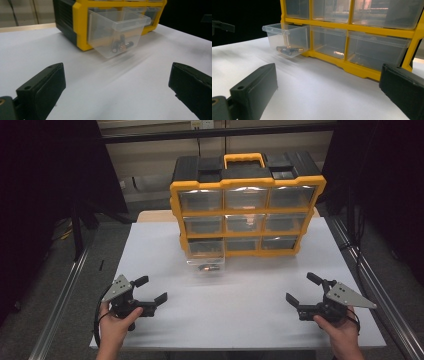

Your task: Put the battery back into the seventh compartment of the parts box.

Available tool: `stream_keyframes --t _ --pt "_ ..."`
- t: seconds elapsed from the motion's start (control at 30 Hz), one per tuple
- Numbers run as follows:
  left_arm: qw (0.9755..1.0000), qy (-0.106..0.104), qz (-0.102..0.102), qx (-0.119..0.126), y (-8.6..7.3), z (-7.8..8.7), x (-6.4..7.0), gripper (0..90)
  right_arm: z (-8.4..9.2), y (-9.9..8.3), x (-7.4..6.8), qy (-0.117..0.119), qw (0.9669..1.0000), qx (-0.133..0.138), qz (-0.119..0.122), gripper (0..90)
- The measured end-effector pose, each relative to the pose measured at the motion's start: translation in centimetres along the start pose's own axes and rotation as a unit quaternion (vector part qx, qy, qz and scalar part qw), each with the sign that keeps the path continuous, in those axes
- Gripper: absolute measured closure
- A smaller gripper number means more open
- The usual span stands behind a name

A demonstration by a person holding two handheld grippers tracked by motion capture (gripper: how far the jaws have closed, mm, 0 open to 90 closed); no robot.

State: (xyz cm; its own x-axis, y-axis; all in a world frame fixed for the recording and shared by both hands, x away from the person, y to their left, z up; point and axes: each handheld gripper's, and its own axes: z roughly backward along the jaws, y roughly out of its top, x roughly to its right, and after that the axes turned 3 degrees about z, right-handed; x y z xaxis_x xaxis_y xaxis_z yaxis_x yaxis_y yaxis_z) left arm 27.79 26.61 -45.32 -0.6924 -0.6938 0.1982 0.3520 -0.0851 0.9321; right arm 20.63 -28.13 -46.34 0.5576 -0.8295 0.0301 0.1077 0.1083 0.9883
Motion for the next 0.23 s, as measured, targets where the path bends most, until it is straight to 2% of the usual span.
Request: stream_keyframes --t 0.03,0.13,0.17,0.23 --pt "1.0000 0.002 0.003 0.008 -0.07 0.04 -0.02 1.3 -0.02 0.00 0.01 -0.001 1.0000 0.000 0.002 1.5" --pt "0.9999 0.004 -0.001 0.010 -0.06 0.15 -0.11 1.5 -0.08 0.00 -0.04 0.002 1.0000 -0.002 0.004 1.5" --pt "0.9998 0.002 0.006 0.016 -0.04 0.12 -0.10 1.4 -0.11 0.00 -0.05 0.002 1.0000 -0.001 0.004 1.5" --pt "0.9996 0.002 0.007 0.028 -0.02 0.16 -0.07 1.5 -0.12 -0.01 -0.06 0.003 1.0000 -0.001 0.005 1.5"
